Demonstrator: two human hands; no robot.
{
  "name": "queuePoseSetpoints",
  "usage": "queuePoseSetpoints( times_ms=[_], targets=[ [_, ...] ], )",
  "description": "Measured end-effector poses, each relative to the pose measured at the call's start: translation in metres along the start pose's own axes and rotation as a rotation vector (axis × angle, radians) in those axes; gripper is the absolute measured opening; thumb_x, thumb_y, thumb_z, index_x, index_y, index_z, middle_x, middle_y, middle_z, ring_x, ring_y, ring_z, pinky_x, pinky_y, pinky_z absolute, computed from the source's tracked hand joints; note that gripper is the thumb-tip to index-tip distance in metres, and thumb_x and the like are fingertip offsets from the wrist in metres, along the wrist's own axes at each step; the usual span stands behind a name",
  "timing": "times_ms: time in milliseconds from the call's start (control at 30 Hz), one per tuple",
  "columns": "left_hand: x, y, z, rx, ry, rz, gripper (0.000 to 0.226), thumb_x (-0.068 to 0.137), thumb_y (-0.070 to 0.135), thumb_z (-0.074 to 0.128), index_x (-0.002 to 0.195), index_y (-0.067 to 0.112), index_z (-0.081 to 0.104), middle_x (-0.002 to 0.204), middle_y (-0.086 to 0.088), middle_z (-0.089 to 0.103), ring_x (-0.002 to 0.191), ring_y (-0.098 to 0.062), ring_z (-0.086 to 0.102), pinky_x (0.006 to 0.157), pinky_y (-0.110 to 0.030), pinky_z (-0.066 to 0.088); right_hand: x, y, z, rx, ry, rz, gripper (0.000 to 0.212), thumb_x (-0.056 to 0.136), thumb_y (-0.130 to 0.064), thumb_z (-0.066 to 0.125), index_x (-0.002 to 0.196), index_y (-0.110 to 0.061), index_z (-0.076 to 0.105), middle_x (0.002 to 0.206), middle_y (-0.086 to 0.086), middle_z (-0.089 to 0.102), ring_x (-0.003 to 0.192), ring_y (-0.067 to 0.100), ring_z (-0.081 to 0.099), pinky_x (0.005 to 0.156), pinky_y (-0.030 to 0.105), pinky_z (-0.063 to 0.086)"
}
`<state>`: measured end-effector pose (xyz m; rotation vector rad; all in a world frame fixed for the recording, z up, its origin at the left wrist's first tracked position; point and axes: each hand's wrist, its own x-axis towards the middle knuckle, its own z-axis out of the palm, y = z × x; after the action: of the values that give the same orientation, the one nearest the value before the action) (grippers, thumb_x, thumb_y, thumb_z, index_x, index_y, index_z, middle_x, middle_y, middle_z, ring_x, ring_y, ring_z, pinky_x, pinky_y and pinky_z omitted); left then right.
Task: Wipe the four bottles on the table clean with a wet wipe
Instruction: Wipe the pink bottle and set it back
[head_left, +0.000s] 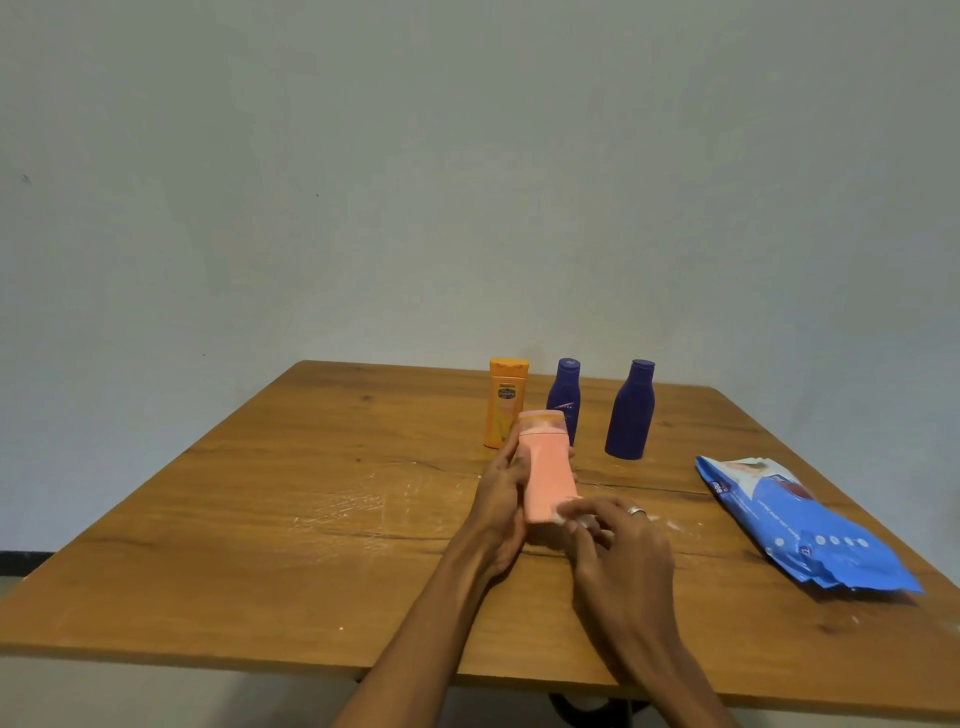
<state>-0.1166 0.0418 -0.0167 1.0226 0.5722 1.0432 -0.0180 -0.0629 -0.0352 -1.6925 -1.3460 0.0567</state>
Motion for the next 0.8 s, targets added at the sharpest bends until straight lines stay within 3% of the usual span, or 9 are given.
queuePoseSetpoints(
  times_ms=[133, 267, 500, 700, 800],
  targets=[
    [0.002, 0.000, -0.001, 0.052, -0.029, 0.011, 0.032, 0.108, 0.030, 0.034, 0.138, 0.031, 0.044, 0.114, -0.008, 0.075, 0.100, -0.028, 0.071, 0.089, -0.049, 0.058, 0.005, 0.001, 0.000, 0.115, 0.050, 0.017, 0.026, 0.089, -0.013, 0.070, 0.102, -0.035, 0.069, 0.117, -0.007, 0.063, 0.105, 0.003, 0.057, 0.066, 0.007, 0.050],
    [0.001, -0.003, 0.001, 0.153, -0.059, -0.022, 0.039, 0.108, 0.034, 0.034, 0.142, 0.019, 0.044, 0.123, -0.012, 0.069, 0.108, -0.029, 0.069, 0.093, -0.050, 0.056, 0.019, -0.004, 0.001, 0.197, 0.109, 0.006, 0.024, 0.089, -0.019, 0.071, 0.102, -0.039, 0.066, 0.117, -0.011, 0.061, 0.110, 0.007, 0.058, 0.067, 0.014, 0.054],
    [-0.001, -0.006, 0.003, 0.245, -0.058, -0.023, 0.030, 0.108, 0.029, 0.038, 0.136, 0.029, 0.048, 0.122, -0.007, 0.065, 0.108, -0.025, 0.067, 0.086, -0.043, 0.060, 0.061, -0.007, 0.001, 0.182, 0.204, -0.027, 0.023, 0.088, -0.021, 0.073, 0.110, -0.023, 0.068, 0.116, 0.003, 0.066, 0.106, 0.019, 0.062, 0.077, 0.025, 0.053],
    [0.002, -0.005, -0.002, 0.232, 0.008, 0.000, 0.030, 0.109, 0.024, 0.035, 0.135, 0.026, 0.050, 0.122, -0.008, 0.066, 0.106, -0.027, 0.069, 0.088, -0.047, 0.060, 0.039, 0.002, 0.004, 0.234, 0.059, 0.000, 0.019, 0.089, -0.021, 0.071, 0.103, -0.034, 0.068, 0.119, -0.008, 0.061, 0.110, 0.010, 0.059, 0.071, 0.020, 0.055],
    [0.003, -0.004, -0.003, 0.228, 0.049, 0.011, 0.033, 0.108, 0.027, 0.035, 0.138, 0.024, 0.049, 0.121, -0.010, 0.066, 0.104, -0.028, 0.070, 0.085, -0.046, 0.060, 0.023, 0.010, 0.003, 0.241, -0.028, 0.000, 0.022, 0.089, -0.020, 0.070, 0.099, -0.039, 0.068, 0.119, -0.014, 0.062, 0.110, 0.004, 0.059, 0.077, 0.021, 0.056]
  ],
)
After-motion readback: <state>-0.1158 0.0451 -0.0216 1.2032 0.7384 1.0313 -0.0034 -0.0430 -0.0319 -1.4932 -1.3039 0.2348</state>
